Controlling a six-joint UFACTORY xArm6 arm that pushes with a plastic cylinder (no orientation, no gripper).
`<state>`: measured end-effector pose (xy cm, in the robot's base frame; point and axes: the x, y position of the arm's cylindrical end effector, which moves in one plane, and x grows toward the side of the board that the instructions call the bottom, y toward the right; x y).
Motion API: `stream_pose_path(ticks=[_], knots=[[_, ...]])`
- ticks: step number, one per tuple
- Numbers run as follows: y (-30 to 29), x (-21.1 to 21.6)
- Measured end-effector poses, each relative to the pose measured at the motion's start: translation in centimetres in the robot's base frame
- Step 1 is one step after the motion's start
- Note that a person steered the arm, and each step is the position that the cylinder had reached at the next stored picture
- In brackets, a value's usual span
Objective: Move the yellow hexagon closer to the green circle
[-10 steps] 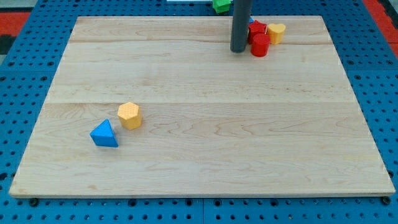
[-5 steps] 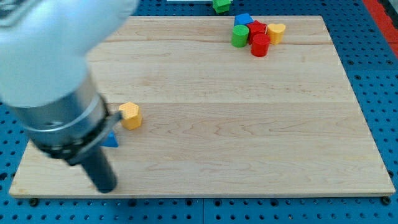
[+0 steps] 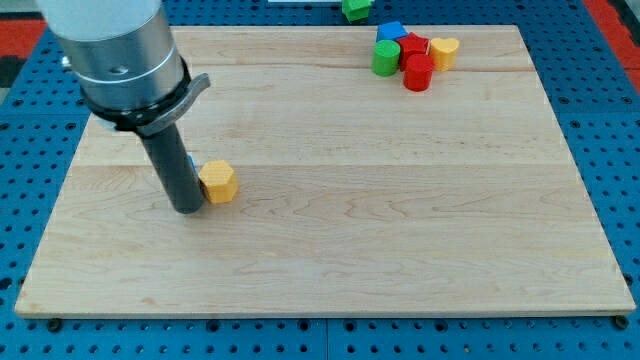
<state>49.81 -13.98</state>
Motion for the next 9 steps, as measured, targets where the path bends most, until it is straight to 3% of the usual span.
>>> stream_pose_path(ticks=[2,6,9], knots=[[3.0,-2.4],[12.4,-12.5],[11.6,-16.5]])
